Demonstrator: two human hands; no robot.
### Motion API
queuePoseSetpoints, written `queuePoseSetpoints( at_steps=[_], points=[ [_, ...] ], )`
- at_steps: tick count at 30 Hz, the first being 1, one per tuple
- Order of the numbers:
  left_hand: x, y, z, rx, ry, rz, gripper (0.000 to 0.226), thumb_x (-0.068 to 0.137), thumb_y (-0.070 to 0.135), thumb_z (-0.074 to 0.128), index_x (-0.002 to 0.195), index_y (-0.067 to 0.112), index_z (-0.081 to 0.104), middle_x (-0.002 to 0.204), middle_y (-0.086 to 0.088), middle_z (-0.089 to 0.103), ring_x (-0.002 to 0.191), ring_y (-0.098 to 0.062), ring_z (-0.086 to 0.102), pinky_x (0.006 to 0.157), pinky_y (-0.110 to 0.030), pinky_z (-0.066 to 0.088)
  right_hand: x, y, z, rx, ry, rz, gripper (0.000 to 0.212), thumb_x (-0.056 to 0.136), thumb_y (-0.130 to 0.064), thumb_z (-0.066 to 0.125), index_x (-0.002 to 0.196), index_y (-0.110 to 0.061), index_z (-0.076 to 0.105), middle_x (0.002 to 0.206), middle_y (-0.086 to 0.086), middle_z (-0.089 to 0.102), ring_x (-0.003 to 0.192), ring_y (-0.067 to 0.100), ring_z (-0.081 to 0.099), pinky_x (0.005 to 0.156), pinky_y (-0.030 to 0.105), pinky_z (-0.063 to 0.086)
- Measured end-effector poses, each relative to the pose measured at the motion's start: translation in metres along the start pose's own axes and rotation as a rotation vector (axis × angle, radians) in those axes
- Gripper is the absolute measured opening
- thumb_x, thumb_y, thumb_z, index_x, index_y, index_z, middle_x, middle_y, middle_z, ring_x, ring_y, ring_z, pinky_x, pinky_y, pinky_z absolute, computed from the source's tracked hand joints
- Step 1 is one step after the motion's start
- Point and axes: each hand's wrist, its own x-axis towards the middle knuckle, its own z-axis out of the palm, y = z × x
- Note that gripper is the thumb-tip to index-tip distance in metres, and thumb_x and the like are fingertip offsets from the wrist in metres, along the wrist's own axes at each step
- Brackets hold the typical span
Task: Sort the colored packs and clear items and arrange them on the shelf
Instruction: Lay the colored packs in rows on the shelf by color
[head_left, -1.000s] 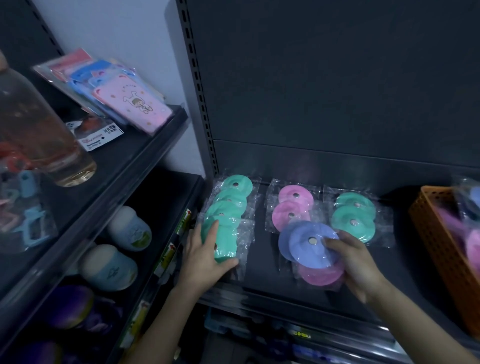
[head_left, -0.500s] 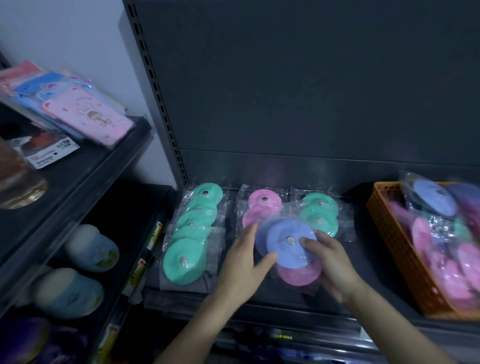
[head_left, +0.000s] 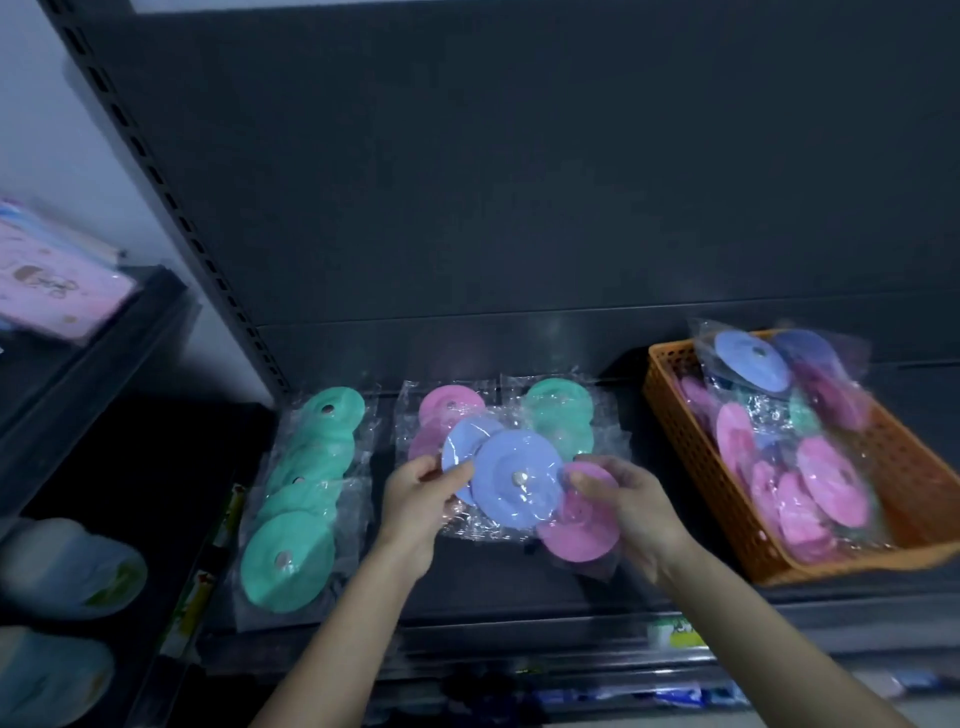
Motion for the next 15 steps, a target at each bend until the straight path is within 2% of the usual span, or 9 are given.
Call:
queuePoseSetpoints(
  at_steps=[2, 4, 7, 9, 11, 13, 15],
  points=[
    [0.003, -0.003, -0.006, -0.012, 0.017, -0.017, 0.005, 0.083, 0.005, 0.067, 0.08, 0.009, 0.066, 0.083, -0.011, 0.065, 0.074, -0.021, 0.059, 0.07, -0.033, 0.046, 0.002, 0.0, -0.008, -0.06, 0.039, 0.029, 0.024, 0.077, 0.006, 0.066, 0.098, -0.005, 0.065, 0.087, 0.014, 0.069, 0.073, 0.026, 0.064, 0.062, 0.033, 0.052],
    [0.004, -0.004, -0.013, -0.053, 0.045, -0.02, 0.007, 0.085, 0.004, 0.064, 0.081, 0.01, 0.063, 0.082, -0.009, 0.065, 0.072, -0.018, 0.06, 0.067, -0.029, 0.049, 0.004, 0.0, -0.013, -0.093, 0.053, 0.049, 0.033, 0.073, 0.011, 0.064, 0.101, -0.007, 0.065, 0.094, 0.015, 0.067, 0.083, 0.029, 0.062, 0.066, 0.035, 0.05],
    [0.006, 0.0, -0.026, -0.194, 0.113, 0.011, 0.012, 0.088, 0.002, 0.06, 0.078, 0.009, 0.058, 0.082, -0.009, 0.065, 0.071, -0.016, 0.063, 0.06, -0.024, 0.054, 0.004, -0.001, -0.011, -0.136, 0.043, -0.004, 0.035, 0.073, 0.008, 0.065, 0.098, -0.017, 0.07, 0.098, 0.009, 0.068, 0.087, 0.027, 0.062, 0.067, 0.034, 0.05],
    [0.007, 0.006, -0.035, -0.253, 0.161, 0.019, 0.014, 0.089, 0.001, 0.058, 0.078, 0.009, 0.055, 0.084, -0.011, 0.065, 0.074, -0.017, 0.065, 0.062, -0.024, 0.056, 0.006, -0.001, -0.006, -0.249, 0.061, -0.094, 0.037, 0.072, 0.004, 0.068, 0.097, -0.023, 0.072, 0.096, -0.001, 0.069, 0.086, 0.022, 0.062, 0.066, 0.032, 0.05],
    [0.006, 0.01, -0.041, -0.298, 0.198, 0.002, 0.011, 0.091, 0.001, 0.056, 0.081, 0.007, 0.055, 0.088, -0.01, 0.066, 0.078, -0.016, 0.066, 0.065, -0.025, 0.056, 0.009, 0.0, 0.002, -0.377, 0.06, -0.219, 0.039, 0.074, 0.004, 0.068, 0.102, -0.024, 0.072, 0.101, -0.005, 0.069, 0.092, 0.018, 0.063, 0.078, 0.032, 0.053],
    [0.005, 0.011, -0.045, -0.328, 0.234, -0.018, 0.01, 0.092, 0.001, 0.055, 0.082, 0.005, 0.055, 0.092, -0.011, 0.066, 0.081, -0.017, 0.066, 0.069, -0.028, 0.056, 0.01, 0.0, 0.012, -0.568, 0.037, -0.401, 0.037, 0.078, 0.004, 0.066, 0.107, -0.019, 0.07, 0.105, -0.005, 0.068, 0.097, 0.012, 0.061, 0.091, 0.02, 0.046],
    [0.003, 0.01, -0.047, -0.287, 0.291, -0.019, 0.013, 0.092, 0.0, 0.054, 0.08, 0.005, 0.052, 0.094, -0.014, 0.065, 0.083, -0.021, 0.064, 0.077, -0.036, 0.053, 0.009, 0.003, 0.019, -0.792, 0.032, -0.607, 0.03, 0.081, 0.003, 0.065, 0.104, -0.016, 0.071, 0.1, -0.003, 0.068, 0.091, 0.009, 0.06, 0.085, 0.006, 0.04]
  ],
)
